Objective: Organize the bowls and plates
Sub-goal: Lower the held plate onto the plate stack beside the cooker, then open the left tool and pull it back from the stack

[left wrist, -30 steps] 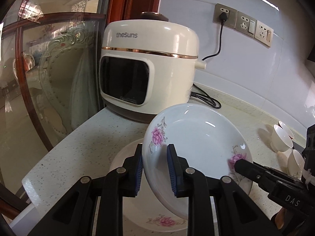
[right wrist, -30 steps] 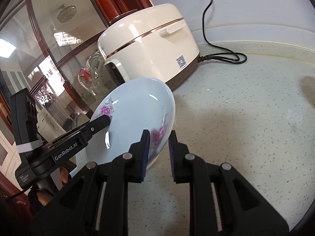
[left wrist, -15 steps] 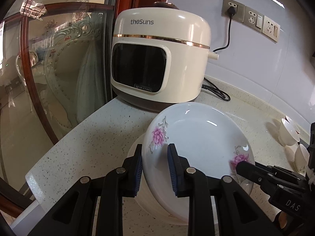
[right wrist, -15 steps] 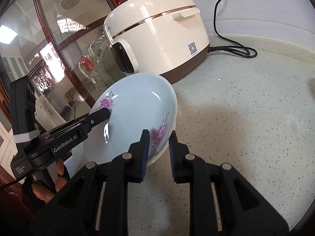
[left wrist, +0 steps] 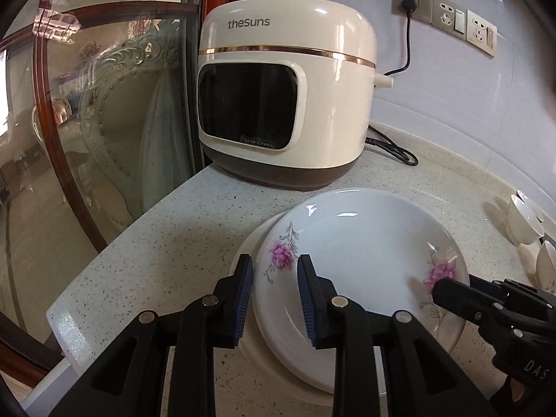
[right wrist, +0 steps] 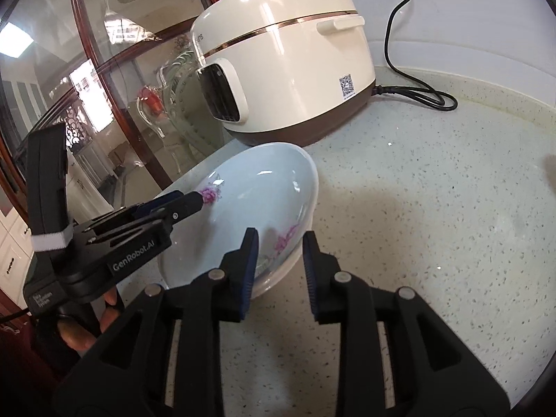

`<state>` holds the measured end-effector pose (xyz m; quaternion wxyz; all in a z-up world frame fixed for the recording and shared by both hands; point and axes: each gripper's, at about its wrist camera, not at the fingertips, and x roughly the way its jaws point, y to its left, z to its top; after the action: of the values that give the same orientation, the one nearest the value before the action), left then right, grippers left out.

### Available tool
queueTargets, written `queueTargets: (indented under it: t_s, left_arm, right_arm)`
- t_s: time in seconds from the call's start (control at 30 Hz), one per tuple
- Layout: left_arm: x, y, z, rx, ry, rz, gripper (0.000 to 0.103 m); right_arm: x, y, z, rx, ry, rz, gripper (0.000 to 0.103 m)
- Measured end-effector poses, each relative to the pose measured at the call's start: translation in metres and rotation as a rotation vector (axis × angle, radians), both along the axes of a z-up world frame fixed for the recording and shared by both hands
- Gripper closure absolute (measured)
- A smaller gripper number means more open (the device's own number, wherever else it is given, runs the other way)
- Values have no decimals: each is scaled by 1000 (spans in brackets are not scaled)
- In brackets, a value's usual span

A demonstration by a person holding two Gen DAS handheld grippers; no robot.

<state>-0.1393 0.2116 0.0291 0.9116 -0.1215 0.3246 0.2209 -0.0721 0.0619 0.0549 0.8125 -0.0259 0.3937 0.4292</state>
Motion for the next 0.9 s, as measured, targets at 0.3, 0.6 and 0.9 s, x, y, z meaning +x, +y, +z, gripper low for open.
queueTargets:
  t_s: [0.3, 0.6, 0.9]
  left_arm:
    - [0, 3, 0, -7, -2, 0, 76]
    - [0, 5, -1, -18, -5, 4, 73]
    - [-6, 9, 7, -16, -43, 23, 41]
  right_arm:
    - [-5, 5, 0, -25, -25, 10, 72]
    - [-6, 7, 0, -49, -47, 12, 63]
    - [2, -5, 5, -52, -99, -80, 35]
